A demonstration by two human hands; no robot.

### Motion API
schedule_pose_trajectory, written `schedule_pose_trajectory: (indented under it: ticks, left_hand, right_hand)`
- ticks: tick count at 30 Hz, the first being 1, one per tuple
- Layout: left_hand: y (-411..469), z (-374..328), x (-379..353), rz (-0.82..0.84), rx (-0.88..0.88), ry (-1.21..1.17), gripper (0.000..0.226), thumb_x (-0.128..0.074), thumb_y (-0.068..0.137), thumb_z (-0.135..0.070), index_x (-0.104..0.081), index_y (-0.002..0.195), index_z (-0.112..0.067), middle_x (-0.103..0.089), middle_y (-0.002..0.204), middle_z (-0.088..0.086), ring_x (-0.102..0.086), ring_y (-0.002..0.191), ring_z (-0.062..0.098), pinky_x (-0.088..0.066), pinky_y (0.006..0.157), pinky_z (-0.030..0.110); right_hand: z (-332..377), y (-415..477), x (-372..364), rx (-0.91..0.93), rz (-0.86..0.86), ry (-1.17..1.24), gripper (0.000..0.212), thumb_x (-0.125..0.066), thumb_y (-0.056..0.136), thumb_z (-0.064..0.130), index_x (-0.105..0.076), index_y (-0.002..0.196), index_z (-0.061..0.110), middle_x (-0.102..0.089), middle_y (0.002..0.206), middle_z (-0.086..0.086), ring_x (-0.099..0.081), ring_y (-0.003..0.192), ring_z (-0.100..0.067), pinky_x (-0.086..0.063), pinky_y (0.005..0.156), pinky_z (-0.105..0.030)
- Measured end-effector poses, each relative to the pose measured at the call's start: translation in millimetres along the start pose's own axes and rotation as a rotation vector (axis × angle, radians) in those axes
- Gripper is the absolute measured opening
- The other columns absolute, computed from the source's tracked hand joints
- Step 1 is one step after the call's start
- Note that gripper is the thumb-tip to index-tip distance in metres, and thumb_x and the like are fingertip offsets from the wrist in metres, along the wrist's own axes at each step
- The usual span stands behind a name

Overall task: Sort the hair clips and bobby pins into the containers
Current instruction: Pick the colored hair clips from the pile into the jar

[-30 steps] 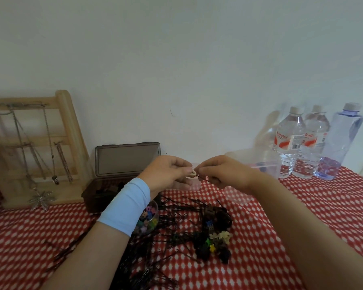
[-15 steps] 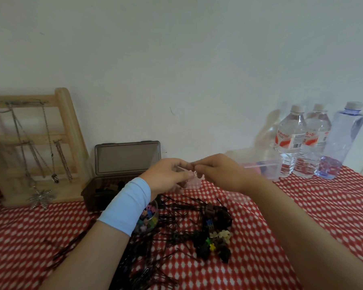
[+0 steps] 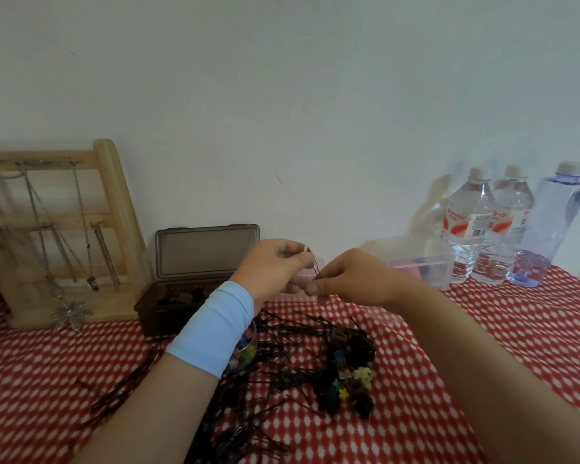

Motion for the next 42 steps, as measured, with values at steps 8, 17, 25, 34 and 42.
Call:
schedule_pose_trajectory:
  ticks: [8, 17, 25, 34, 42]
  left_hand:
    - [2, -8, 18, -0.11, -0.119, 0.411, 0.007, -0.064, 0.091, -0.023, -0.063, 0.097, -0.02, -0.073, 0.082, 0.001, -0.072, 0.07, 0.02, -0.058, 0.069, 0.032]
    - [-17, 11, -42, 0.41, -0.156, 0.851, 0.028, -0.058, 0.095, -0.031, -0.067, 0.12, -0.024, -0.066, 0.108, -0.002, -0.062, 0.095, 0.015, -0.048, 0.09, 0.028]
    - [-16, 31, -64, 0.438, -0.179, 0.888, 0.032, -0.064, 0.09, -0.031, -0.068, 0.122, -0.027, -0.069, 0.118, -0.002, -0.063, 0.101, 0.015, -0.049, 0.091, 0.028]
    - [-12, 33, -62, 0.446, -0.196, 0.974, 0.03, -0.07, 0.086, -0.034, -0.071, 0.115, -0.025, -0.068, 0.115, -0.002, -0.063, 0.1, 0.018, -0.051, 0.092, 0.035]
    - [-14, 12, -31, 0.415, -0.13, 0.736, 0.014, -0.055, 0.098, -0.031, -0.065, 0.107, -0.028, -0.074, 0.075, -0.002, -0.063, 0.062, -0.002, -0.046, 0.066, 0.024]
  right_hand:
    - [-18, -2, -1, -0.114, 0.103, -0.479, 0.042, -0.079, 0.082, 0.041, -0.074, 0.118, 0.02, -0.074, 0.102, 0.008, -0.065, 0.087, -0.008, -0.054, 0.091, -0.031]
    - [-17, -9, 3, -0.075, 0.242, -0.565, 0.012, -0.078, 0.083, 0.029, -0.079, 0.094, 0.025, -0.072, 0.092, 0.013, -0.065, 0.089, -0.007, -0.052, 0.092, -0.033]
    - [-25, -20, -5, -0.231, 0.487, -0.679, 0.026, -0.079, 0.071, 0.06, -0.07, 0.079, 0.037, -0.073, 0.096, 0.013, -0.065, 0.101, -0.014, -0.049, 0.095, -0.036]
    - [-17, -18, 11, -0.219, 0.38, -0.478, 0.031, -0.052, 0.095, 0.025, -0.071, 0.111, 0.006, -0.059, 0.081, -0.008, -0.051, 0.063, -0.021, -0.047, 0.053, -0.027]
    - [-15, -11, 8, -0.177, 0.244, -0.075, 0.049, -0.039, 0.106, 0.045, -0.062, 0.101, 0.003, -0.046, 0.064, -0.001, -0.036, 0.045, -0.012, -0.031, 0.046, -0.026]
Point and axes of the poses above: each hand's wrist, its own y-axis towards the middle knuckle, its own x-axis out of the back of the hand, z = x × y, the point moved 6 cm from there along y, towards the middle knuckle
